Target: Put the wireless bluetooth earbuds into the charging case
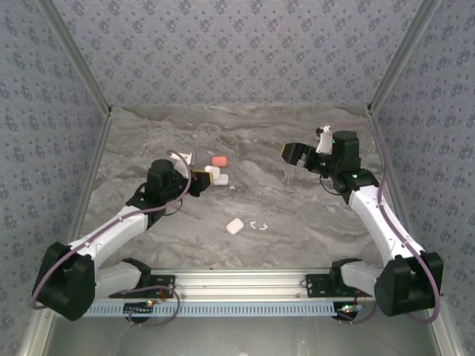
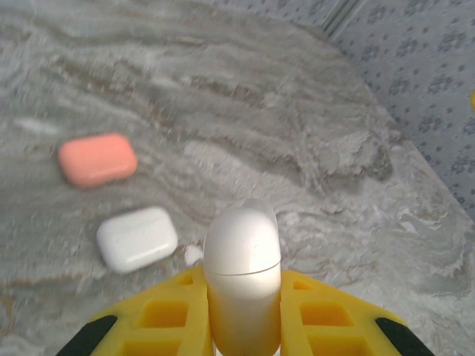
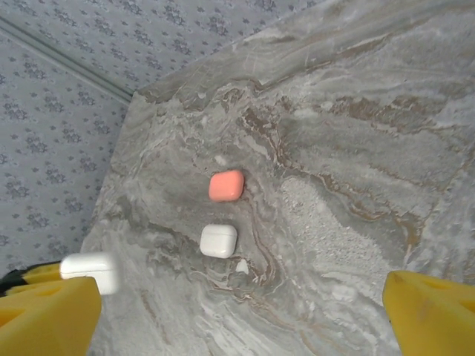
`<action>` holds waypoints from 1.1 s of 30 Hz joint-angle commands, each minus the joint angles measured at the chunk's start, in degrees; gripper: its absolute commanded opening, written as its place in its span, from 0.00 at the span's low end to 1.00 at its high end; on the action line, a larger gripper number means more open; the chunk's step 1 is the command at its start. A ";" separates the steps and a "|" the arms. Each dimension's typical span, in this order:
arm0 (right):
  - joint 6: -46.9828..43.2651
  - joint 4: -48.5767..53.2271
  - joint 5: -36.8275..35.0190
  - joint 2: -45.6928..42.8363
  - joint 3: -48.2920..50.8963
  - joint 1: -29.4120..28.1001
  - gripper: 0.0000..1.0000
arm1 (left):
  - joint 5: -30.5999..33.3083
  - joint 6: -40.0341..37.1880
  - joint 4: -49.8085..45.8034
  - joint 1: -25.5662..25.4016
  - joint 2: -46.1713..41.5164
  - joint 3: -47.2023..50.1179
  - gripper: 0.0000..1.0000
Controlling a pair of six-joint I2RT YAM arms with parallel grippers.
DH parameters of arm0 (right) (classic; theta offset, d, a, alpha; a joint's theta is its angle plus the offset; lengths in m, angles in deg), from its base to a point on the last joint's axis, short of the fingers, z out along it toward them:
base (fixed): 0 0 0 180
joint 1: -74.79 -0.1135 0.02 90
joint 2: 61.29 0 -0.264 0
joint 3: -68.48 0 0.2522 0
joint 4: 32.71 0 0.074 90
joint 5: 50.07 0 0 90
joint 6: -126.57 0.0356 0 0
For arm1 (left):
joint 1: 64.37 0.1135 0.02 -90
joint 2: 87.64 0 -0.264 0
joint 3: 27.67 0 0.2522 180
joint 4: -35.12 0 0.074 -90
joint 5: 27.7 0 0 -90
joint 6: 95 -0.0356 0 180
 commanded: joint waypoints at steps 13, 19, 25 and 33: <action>-2.04 1.53 -1.52 0.89 -1.16 -1.59 1.00 | -6.75 11.90 6.28 0.13 13.70 2.51 0.00; -3.42 2.26 -1.70 0.80 -0.79 -1.94 1.00 | -7.37 13.05 6.64 -2.31 19.46 0.18 0.00; -5.01 4.16 -1.73 0.38 -1.25 -2.13 1.00 | -5.64 14.76 7.43 -2.98 23.08 -0.41 0.06; -6.62 6.22 -2.70 -0.77 -1.19 -2.23 1.00 | -3.25 14.20 5.82 -3.00 24.42 -0.47 0.34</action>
